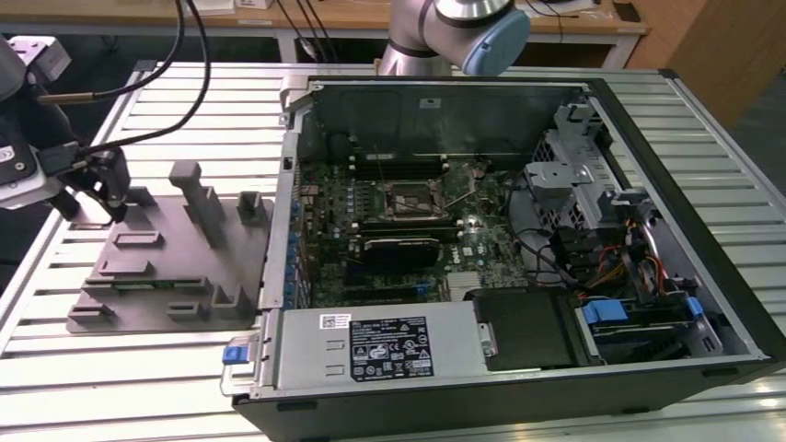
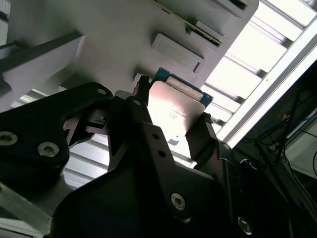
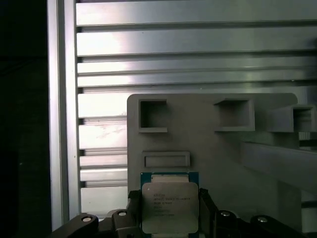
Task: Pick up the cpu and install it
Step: 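Pick up the cpu and move it towards the insertion slot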
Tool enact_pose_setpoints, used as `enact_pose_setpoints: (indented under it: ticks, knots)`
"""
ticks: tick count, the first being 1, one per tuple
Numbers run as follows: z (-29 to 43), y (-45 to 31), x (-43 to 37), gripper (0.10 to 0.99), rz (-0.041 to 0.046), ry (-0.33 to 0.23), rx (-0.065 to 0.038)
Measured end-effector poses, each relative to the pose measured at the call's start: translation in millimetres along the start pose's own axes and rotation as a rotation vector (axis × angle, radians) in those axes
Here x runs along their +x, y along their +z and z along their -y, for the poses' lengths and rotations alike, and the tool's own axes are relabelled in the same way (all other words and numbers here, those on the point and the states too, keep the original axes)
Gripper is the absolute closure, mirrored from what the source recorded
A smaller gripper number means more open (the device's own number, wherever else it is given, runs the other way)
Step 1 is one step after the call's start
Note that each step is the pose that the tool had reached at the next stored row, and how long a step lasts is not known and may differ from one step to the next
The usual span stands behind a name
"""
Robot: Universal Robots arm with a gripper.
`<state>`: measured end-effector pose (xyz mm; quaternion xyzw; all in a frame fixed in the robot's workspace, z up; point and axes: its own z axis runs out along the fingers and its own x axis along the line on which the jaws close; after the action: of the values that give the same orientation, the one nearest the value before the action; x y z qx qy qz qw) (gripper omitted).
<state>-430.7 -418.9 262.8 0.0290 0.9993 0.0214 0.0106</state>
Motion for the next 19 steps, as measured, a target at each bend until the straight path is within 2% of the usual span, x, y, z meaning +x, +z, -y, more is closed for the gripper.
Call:
enact_pose_setpoints:
  ticks: [19]
  knots:
    - [-1.7,-39.7,-0.8,0.541,0.0005,0.0,0.0]
